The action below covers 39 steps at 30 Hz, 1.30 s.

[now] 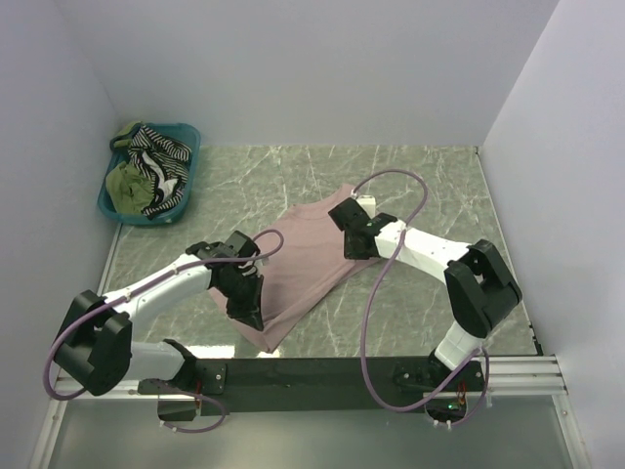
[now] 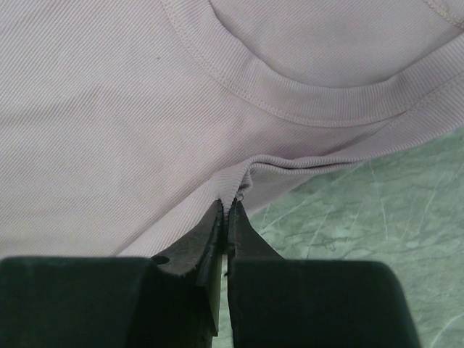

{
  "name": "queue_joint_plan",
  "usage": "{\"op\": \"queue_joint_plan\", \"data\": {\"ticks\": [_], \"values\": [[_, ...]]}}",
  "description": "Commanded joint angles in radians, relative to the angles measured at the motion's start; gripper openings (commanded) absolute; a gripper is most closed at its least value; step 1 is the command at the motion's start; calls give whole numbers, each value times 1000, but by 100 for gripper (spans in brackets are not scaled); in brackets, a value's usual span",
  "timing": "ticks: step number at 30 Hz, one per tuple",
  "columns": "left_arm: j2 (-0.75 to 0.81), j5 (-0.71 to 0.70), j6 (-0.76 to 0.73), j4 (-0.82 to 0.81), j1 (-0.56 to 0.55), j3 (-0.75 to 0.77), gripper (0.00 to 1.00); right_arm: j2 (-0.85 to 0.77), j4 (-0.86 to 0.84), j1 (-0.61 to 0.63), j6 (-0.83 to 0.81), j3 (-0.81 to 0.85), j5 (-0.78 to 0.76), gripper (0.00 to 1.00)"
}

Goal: Fold and stack the tank tops
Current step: Flatten the tank top out

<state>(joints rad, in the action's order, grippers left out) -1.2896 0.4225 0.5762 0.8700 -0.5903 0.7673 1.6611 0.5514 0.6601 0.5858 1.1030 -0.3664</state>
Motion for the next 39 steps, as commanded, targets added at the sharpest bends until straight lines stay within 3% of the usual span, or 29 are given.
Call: {"op": "queue_joint_plan", "data": {"ticks": [1,7,13,15,17,22,25,27,33,36,38,39], "values": [[-13,47,-39,15,3,38,1,-43,-19,-11,0,-29,-2,0],[-8,125,-22,-34,-29,-2,1,-162,-64,-11,49,-235,69,0],[-63,122,36,-83,-219,21,1,-268,-111,-11,95,-344,116,0],[-73,102,40,-83,-252,30,1,-284,-125,-11,103,-353,127,6],[-63,81,40,-85,-255,18,10,-325,-151,-11,112,-380,150,18],[-59,67,70,-114,-316,-13,25,-417,-176,-10,131,-430,153,27],[-65,67,82,-141,-350,-3,44,-463,-165,-11,141,-437,139,34],[-66,71,89,-150,-362,9,50,-498,-168,-10,144,-442,135,42],[-51,88,134,-184,-365,99,61,-488,-205,-49,77,-319,83,58],[-53,94,178,-218,-362,132,64,-367,-320,-152,-20,-205,208,61],[-53,101,195,-241,-365,142,73,-175,-321,-207,-81,-47,271,58],[-57,85,217,-224,-365,147,73,-115,-324,-218,-104,4,283,58]]}}
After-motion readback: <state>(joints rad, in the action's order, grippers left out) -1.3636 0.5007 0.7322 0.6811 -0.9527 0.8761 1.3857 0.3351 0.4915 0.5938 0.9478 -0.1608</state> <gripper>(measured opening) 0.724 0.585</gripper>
